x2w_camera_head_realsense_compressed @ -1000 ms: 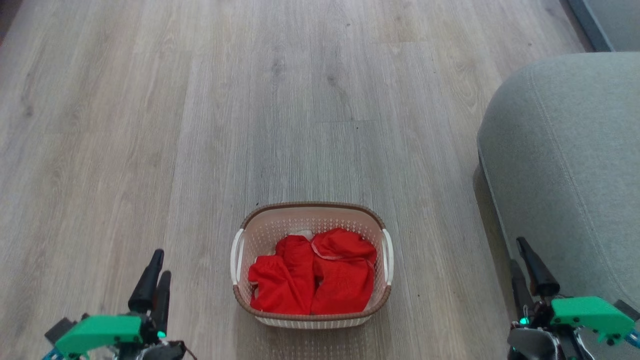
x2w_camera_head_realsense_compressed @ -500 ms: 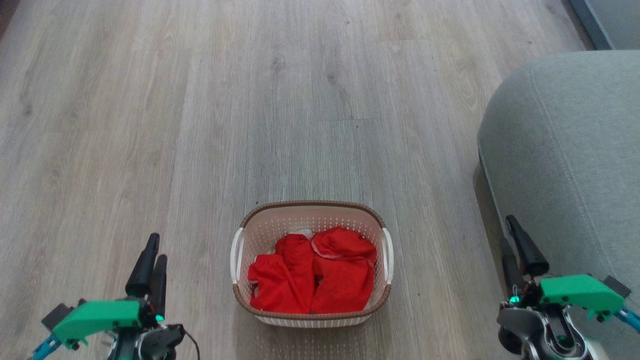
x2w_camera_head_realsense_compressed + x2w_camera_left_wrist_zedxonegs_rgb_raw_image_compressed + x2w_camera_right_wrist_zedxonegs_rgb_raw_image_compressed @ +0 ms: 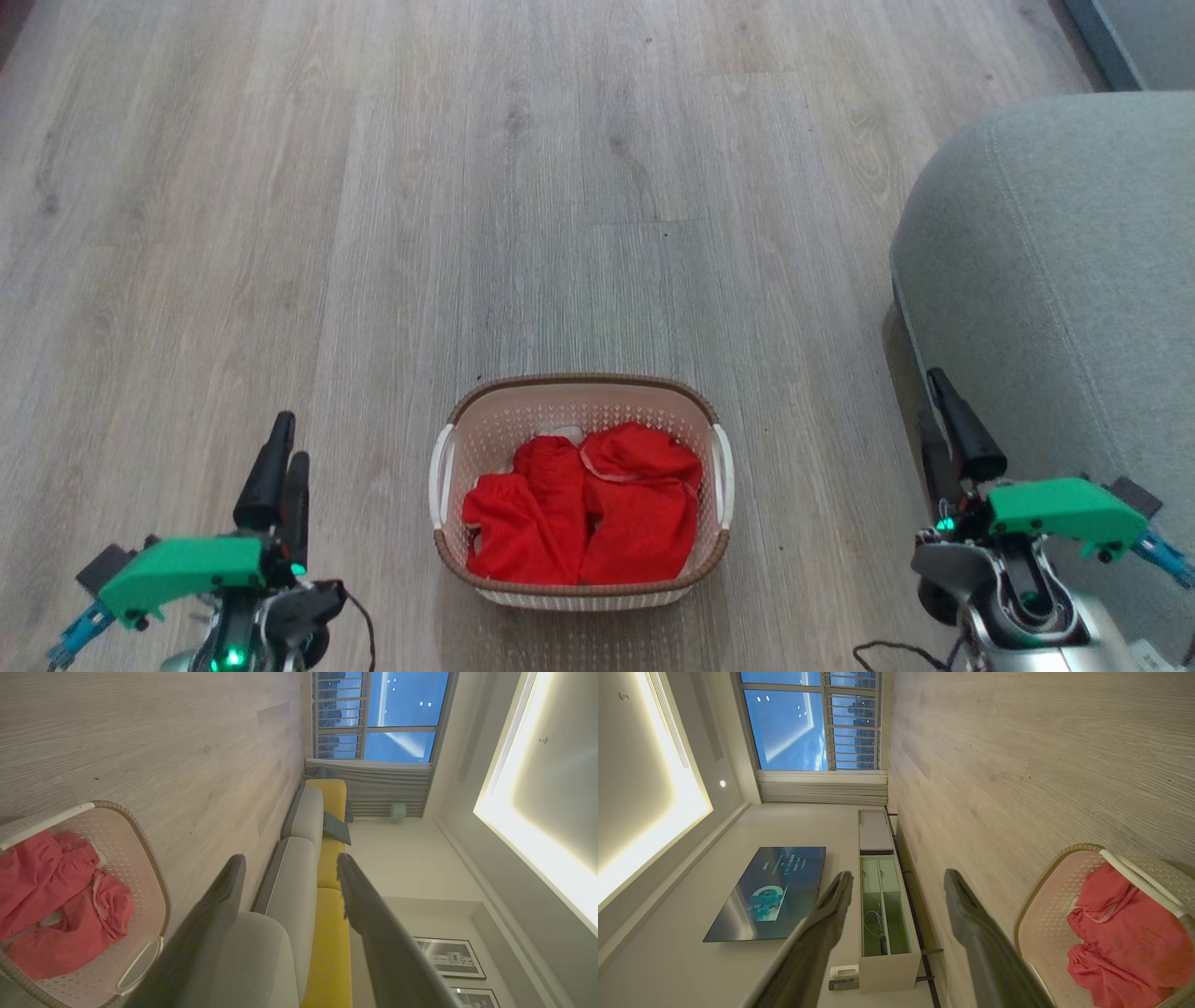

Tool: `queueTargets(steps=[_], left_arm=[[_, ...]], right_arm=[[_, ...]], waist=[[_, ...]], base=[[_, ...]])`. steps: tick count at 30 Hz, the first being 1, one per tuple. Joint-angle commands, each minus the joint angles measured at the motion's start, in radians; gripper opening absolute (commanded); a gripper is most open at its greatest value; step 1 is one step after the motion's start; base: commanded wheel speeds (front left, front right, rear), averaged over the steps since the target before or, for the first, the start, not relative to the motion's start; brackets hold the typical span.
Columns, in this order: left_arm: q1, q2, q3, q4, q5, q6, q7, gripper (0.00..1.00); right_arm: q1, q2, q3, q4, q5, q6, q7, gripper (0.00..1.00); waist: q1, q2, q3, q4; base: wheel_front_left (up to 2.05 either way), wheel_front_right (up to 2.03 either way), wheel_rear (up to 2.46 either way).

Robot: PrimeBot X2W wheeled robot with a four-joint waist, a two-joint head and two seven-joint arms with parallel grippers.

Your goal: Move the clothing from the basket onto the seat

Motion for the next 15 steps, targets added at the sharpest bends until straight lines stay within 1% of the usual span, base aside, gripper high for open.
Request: queueTargets(steps=[1,15], left_arm=[[-0.069,0.017,0.004,-0.025,0.012,-0.001,-0.01,1.0],[-0.11,0.021,0.0,-0.017,0.014,-0.001,-0.042,1.0]], right_arm=[[-0.071,-0.021,0.02,-0.025,-0.006,0.0,-0.014,1.0],[-0.13,-0.035,0.072,-0.01,-0.003,0.0,-0.047,1.0]], waist=[[-0.0001,0.0,0.0,0.0],[-0.0001,0.0,0.006,0.0]], base=[[0.0,0.0,0.0],[0.0,0.0,0.0]])
